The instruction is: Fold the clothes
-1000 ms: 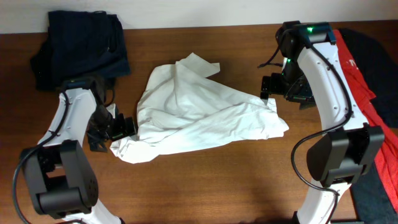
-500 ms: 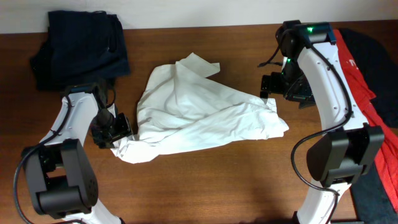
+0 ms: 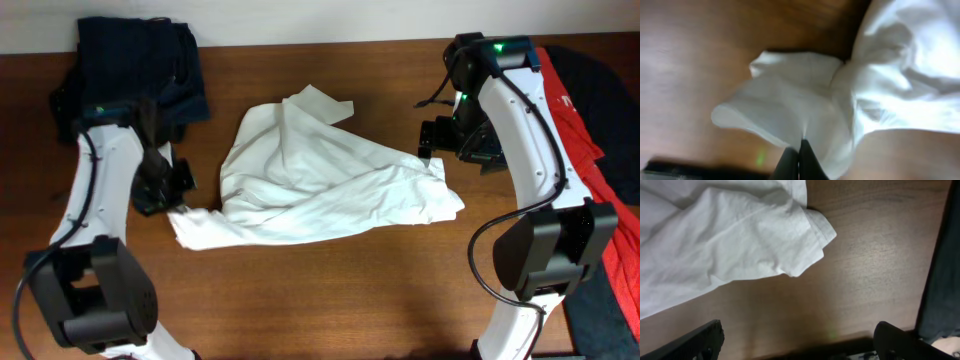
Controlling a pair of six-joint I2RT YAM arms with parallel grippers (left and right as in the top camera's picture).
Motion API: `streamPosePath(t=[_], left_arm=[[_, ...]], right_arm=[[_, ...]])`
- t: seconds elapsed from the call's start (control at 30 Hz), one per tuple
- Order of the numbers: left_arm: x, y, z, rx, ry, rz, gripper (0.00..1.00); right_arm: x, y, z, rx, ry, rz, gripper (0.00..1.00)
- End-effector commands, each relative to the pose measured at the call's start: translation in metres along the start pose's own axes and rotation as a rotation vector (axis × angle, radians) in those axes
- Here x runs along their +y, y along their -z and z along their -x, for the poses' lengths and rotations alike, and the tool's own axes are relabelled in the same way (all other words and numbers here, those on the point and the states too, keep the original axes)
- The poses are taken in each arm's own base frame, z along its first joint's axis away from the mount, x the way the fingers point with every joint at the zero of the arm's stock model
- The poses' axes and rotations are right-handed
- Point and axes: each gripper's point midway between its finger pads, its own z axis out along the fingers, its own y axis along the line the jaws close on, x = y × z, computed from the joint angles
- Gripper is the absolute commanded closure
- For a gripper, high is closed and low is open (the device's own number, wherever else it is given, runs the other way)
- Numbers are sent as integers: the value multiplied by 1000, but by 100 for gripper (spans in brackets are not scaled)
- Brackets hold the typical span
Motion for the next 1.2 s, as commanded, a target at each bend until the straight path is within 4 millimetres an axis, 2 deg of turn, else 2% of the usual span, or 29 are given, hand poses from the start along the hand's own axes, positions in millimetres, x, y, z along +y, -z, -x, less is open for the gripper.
streamPosePath(t=[0.0, 0.07, 0.13, 0.23, 0.33, 0.43, 0.53, 0.7, 0.83, 0.9, 0.97, 1.17], left_arm=[[13, 36, -9, -44, 14, 57, 100], [19, 35, -25, 22, 31, 89, 100], [26, 36, -30, 38, 42, 123, 99], [27, 36, -27, 24, 42, 133, 99], [27, 36, -25, 16, 41, 131, 99], [33, 37, -28, 28, 41, 166, 99], [59, 42, -28, 16, 78, 294, 99], [72, 43, -27, 20, 125, 286, 99], [74, 43, -27, 22, 133, 284, 98], [74, 43, -26, 18, 133, 283, 97], [74, 43, -25, 15, 133, 283, 96], [74, 43, -24, 11, 134, 282, 96]], right_arm=[[3, 4, -5, 8, -6, 29, 1], [9, 4, -8, 21, -3, 67, 2], [10, 4, -6, 14, -3, 70, 2], [19, 6, 19, -88, -2, 106, 0], [30, 5, 52, -199, 0, 145, 5], [36, -20, 69, -178, 0, 135, 9], [47, -47, 60, -57, 3, 168, 9], [63, -76, 54, 35, 28, 163, 12], [80, -87, 38, 84, 146, 142, 12], [93, -91, 19, 127, 395, 130, 14], [98, -92, 12, 138, 493, 128, 14], [102, -104, 22, 82, 622, 101, 13]])
